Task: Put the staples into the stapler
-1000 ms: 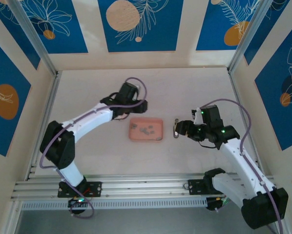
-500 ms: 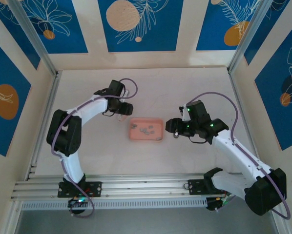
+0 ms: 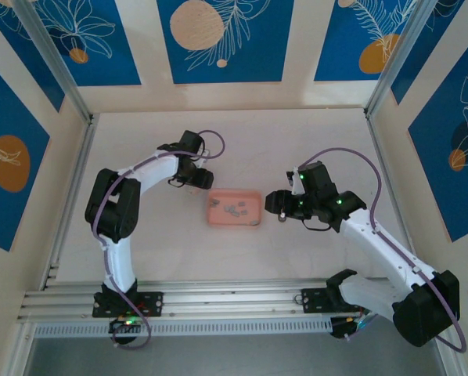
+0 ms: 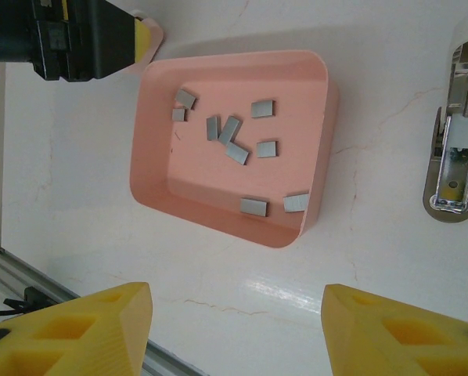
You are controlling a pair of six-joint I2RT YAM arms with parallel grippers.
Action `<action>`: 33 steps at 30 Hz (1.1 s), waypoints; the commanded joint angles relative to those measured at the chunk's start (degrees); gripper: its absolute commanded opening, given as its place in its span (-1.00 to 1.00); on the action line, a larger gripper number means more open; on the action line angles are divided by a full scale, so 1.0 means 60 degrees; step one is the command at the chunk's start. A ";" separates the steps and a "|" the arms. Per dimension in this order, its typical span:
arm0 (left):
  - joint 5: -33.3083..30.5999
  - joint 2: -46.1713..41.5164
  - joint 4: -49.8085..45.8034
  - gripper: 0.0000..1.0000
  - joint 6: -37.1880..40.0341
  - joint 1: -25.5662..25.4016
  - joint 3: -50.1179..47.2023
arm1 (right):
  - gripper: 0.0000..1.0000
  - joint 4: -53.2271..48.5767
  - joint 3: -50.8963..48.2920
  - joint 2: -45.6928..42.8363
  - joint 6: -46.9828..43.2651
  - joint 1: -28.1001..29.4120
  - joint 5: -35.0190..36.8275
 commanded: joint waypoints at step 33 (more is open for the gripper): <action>-0.0458 0.0404 -0.0746 0.24 0.0816 -0.0012 0.0319 | 0.19 0.0621 -0.0223 0.0062 0.0058 0.0094 -0.0206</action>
